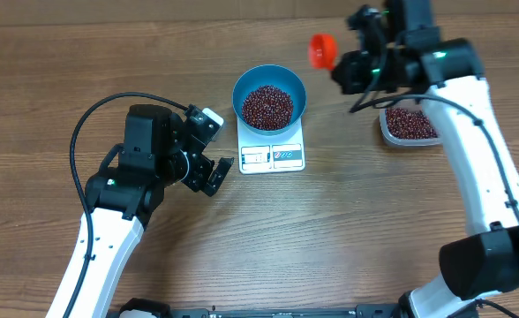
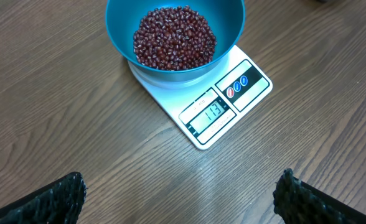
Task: Scoop item into bowl and weigh 150g on scale
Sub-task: 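Move the empty scoop with the right gripper back to the tub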
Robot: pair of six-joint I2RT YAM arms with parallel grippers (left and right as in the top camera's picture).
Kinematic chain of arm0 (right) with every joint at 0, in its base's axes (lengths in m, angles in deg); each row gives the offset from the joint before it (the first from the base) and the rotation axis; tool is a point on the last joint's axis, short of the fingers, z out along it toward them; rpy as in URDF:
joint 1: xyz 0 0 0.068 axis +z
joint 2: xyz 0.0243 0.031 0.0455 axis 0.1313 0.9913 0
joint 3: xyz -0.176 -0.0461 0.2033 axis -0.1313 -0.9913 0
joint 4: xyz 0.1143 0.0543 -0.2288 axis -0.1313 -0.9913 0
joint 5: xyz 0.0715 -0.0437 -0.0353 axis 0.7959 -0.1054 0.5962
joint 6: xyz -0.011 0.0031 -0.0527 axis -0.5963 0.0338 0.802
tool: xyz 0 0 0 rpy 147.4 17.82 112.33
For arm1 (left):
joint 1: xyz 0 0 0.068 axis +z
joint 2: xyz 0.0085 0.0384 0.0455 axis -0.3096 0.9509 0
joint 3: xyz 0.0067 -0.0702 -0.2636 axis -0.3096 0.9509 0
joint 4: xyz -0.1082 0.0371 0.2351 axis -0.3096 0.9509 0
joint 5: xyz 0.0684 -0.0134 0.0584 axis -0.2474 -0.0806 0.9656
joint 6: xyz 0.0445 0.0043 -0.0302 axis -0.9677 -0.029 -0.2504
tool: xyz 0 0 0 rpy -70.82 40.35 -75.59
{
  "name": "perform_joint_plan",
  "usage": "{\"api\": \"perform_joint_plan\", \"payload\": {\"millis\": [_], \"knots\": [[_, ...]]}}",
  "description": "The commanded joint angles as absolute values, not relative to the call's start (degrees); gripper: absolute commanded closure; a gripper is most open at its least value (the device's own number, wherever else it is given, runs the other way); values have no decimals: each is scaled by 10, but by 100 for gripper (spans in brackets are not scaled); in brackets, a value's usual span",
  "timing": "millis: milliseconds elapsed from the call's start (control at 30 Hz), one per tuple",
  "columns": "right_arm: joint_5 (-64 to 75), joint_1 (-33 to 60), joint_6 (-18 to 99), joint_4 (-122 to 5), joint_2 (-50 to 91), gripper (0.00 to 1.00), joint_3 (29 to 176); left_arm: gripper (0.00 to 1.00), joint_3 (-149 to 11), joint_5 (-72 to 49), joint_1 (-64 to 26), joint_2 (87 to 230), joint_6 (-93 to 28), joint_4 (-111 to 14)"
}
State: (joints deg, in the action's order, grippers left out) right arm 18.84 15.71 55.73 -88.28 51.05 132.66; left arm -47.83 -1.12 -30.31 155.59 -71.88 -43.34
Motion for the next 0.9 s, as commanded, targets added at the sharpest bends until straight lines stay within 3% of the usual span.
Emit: {"api": "perform_joint_plan", "payload": {"millis": [0, 467, 867], "knots": [[220, 114, 558, -900, 490, 96, 1345, 0, -487, -7, -300, 1560, -713, -434], [197, -47, 629, -979, 491, 96, 1343, 0, -487, -7, -301, 1560, -713, -434], [84, -80, 640, -992, 516, 96, 1308, 1, -487, -7, -301, 1560, -713, -434]]}}
